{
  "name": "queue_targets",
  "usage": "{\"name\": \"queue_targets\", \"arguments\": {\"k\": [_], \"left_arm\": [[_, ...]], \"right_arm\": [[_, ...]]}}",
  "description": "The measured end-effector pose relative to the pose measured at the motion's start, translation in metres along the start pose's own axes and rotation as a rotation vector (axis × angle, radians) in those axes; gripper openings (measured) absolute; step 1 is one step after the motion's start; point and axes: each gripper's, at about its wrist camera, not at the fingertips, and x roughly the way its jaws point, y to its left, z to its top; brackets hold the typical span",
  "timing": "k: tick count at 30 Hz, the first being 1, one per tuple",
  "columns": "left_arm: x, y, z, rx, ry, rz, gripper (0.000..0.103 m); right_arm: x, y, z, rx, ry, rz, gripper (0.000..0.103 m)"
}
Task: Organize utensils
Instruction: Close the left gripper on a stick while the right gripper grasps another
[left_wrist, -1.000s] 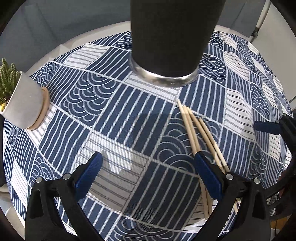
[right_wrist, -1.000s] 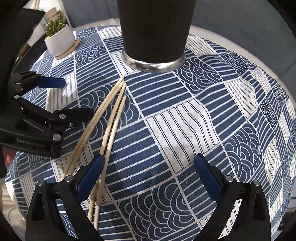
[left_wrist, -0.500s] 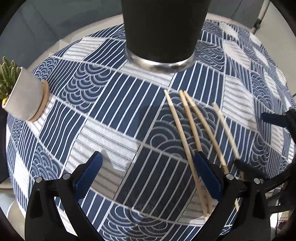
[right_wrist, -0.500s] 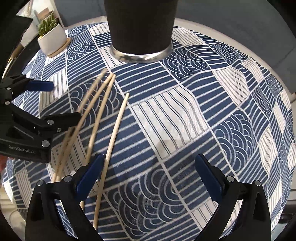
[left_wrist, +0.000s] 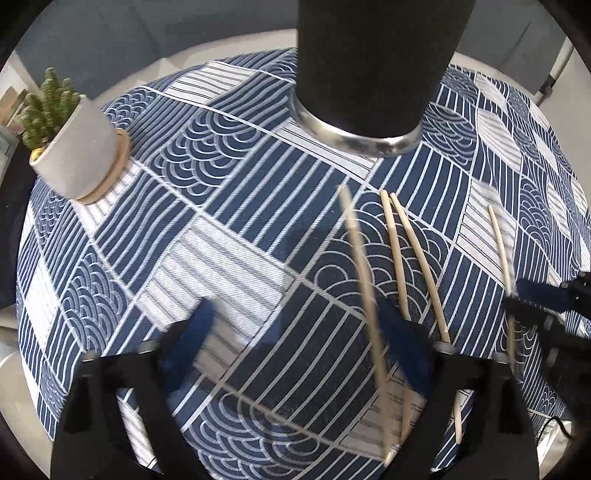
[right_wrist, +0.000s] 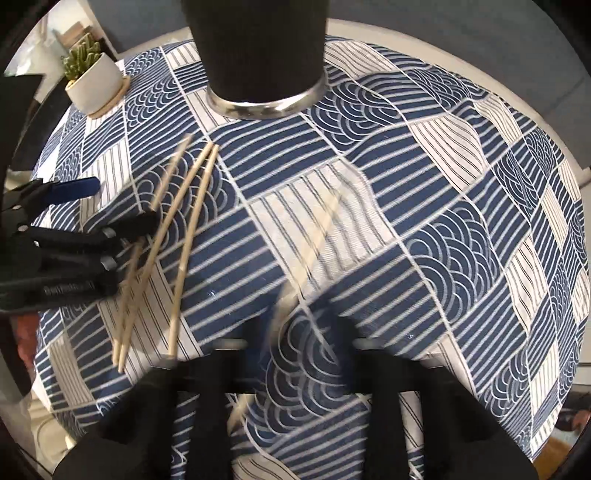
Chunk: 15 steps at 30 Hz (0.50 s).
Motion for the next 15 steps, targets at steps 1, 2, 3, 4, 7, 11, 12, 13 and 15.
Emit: {"name": "queue_targets", "arguments": {"k": [1,2,3,4,7,11,12,13,15], "left_arm": [[-0.003,0.004,-0.002,-0.009,-0.003,0.001,0.055],[-0.007,0.010,-0.006,-0.017,0.003,-0.002,0.051],[-0.009,0.016,-0.008,-0.025,0.010,-0.007,0.043],[-0.011,0.023,-0.011,-0.044,0.016,-0.007,0.032],[-0.015,0.044,-0.022,-0.112,0.039,-0.018,0.014],[-0.021,0.056,-0.037,-0.160,0.053,-0.043,0.005],[-0.022,0.057,-0.041,-0.164,0.055,-0.049,0.005],[-0.024,0.059,-0.045,-0.170,0.058,-0.056,0.005],[-0.028,0.063,-0.056,-0.192,0.062,-0.100,0.005]], "right_arm": [[-0.001,-0.004,-0.001,0.010,0.004,0.003,0.008],[-0.001,-0.008,-0.003,0.019,0.008,-0.015,0.006],[-0.003,-0.010,-0.006,0.025,0.008,-0.035,0.005],[-0.004,-0.015,-0.009,0.035,0.008,-0.052,0.005],[-0.007,-0.031,-0.020,0.078,0.013,-0.061,0.005],[-0.012,-0.048,-0.035,0.105,0.021,-0.082,0.005],[-0.014,-0.052,-0.039,0.111,0.022,-0.085,0.005],[-0.017,-0.056,-0.044,0.121,0.019,-0.085,0.005],[-0.024,-0.065,-0.053,0.145,0.008,-0.075,0.005]]}}
